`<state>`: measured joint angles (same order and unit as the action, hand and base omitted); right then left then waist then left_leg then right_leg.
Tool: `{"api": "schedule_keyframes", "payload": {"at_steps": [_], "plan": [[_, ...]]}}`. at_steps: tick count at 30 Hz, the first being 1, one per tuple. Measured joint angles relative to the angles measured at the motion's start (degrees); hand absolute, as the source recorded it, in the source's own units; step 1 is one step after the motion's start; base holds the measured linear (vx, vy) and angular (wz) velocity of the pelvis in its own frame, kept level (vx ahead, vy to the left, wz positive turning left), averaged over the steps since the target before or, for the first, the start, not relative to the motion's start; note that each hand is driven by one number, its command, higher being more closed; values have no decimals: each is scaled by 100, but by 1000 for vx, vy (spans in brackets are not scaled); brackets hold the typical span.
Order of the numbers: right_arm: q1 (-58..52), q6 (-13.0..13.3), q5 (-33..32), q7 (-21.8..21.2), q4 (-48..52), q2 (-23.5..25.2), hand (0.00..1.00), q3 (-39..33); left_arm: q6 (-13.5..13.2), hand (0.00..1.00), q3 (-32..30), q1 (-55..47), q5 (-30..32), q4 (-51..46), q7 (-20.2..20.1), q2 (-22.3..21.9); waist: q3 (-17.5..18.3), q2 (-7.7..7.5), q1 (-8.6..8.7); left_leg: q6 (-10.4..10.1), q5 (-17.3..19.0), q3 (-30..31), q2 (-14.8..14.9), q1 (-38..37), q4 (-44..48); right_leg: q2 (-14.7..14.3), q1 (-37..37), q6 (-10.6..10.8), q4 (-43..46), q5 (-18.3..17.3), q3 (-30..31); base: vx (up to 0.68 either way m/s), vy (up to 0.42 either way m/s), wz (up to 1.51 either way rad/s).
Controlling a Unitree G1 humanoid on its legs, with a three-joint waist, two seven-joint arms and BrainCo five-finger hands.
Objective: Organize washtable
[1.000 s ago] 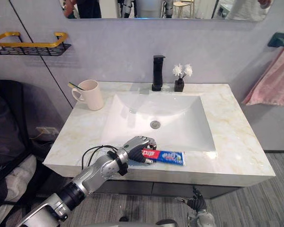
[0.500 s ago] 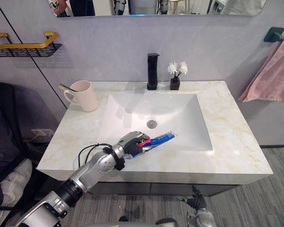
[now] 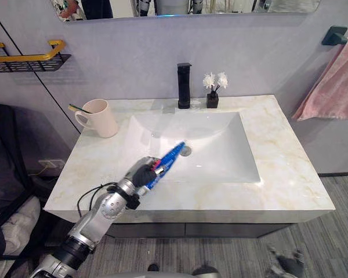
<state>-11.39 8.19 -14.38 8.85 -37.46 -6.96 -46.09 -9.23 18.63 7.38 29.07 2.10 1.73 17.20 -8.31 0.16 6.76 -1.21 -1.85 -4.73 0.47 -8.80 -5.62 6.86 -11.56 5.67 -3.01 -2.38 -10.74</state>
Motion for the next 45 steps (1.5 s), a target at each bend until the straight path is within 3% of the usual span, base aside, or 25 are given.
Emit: {"api": "schedule_keyframes", "payload": {"at_steps": [3, 6, 9, 12, 16, 19, 22, 25, 29, 32, 38, 45], "plan": [[102, 11, -476, 224, 939, -87, 0, -673, -1, 100, -157, -32, -151, -453, 89, -27, 50, -67, 13, 4, 12, -83, 17, -17, -24, -5, 47, 5, 67, 6, 84, -35, -3, -16], [201, 63, -631, 408, 2038, -218, 0, -724, -28, 100, -314, -183, -159, -853, 107, -67, 67, -76, 24, 6, 40, -206, 46, -7, -27, -23, 103, 26, 109, 19, 207, -59, -2, -23], [577, 454, -851, 522, 3035, -690, 0, -473, -31, 100, -526, -265, -201, -962, 186, -197, 202, -51, -1, -5, 84, -305, 68, 0, -29, -50, 201, 29, 179, 17, 314, -57, 2, -17], [981, 905, -1353, 352, 3836, -1108, 0, 266, -39, 100, -700, -267, -358, -1239, 219, -194, 257, -36, -41, -28, 61, -316, 78, 19, -27, -75, 291, 23, 204, 35, 328, -28, -5, -4], [1757, 1162, -2243, -291, 4839, -1621, 0, 1849, -161, 100, -727, -266, -591, -1640, 240, -166, 301, 9, -201, 9, 24, -313, 67, 7, 2, -75, 280, 22, 211, 60, 326, -1, 1, 1], [2506, 1156, -2490, -678, 5128, -1792, 0, 3190, -243, 100, -660, -246, -644, -1735, 243, -161, 318, -16, -313, 34, -25, -296, 53, 9, 5, -64, 276, 26, 226, 64, 309, -2, 3, 3], [2894, 1111, -2629, -791, 5136, -1753, 0, 4043, -237, 100, -477, -177, -655, -1727, 253, -98, 324, -34, -461, 42, -33, -264, 43, 11, 5, -55, 277, 26, 255, 64, 286, -6, 3, 6], [3272, 823, -2852, -793, 5123, -1336, 0, 5147, -227, 100, -171, -87, -654, -1722, 357, -106, 324, -35, -497, 66, -74, -171, 4, 32, 3, -16, 267, 26, 286, 64, 168, -18, 5, 15], [3393, 484, -2908, -808, 4856, -864, 0, 6073, -215, 100, 228, 181, -633, -1568, 430, -140, 324, -34, -596, 104, -119, -122, -53, 50, -28, 38, 278, 26, 325, 64, 127, -52, 17, 9], [3402, 417, -3075, -780, 4626, -554, 0, 6212, -95, 100, 239, 238, -598, -1474, 609, -173, 324, -35, -601, 115, -126, -81, -81, 69, -31, 71, 296, 26, 363, 64, 78, -59, 21, 7], [3402, 389, -3211, -651, 4454, -438, 0, 6336, 10, 100, 266, 238, -587, -1353, 818, -182, 325, -36, -604, 127, -199, -23, -97, 153, -32, 89, 391, -6, 369, 87, 9, -51, 12, 6], [3308, 386, -2906, -369, 4180, -190, 0, 6413, 157, 100, 354, 235, -481, -1272, 852, -250, 333, -45, -592, 131, -286, -16, -83, 210, -32, 65, 400, -11, 269, 175, -5, 0, 0, 0]]}}
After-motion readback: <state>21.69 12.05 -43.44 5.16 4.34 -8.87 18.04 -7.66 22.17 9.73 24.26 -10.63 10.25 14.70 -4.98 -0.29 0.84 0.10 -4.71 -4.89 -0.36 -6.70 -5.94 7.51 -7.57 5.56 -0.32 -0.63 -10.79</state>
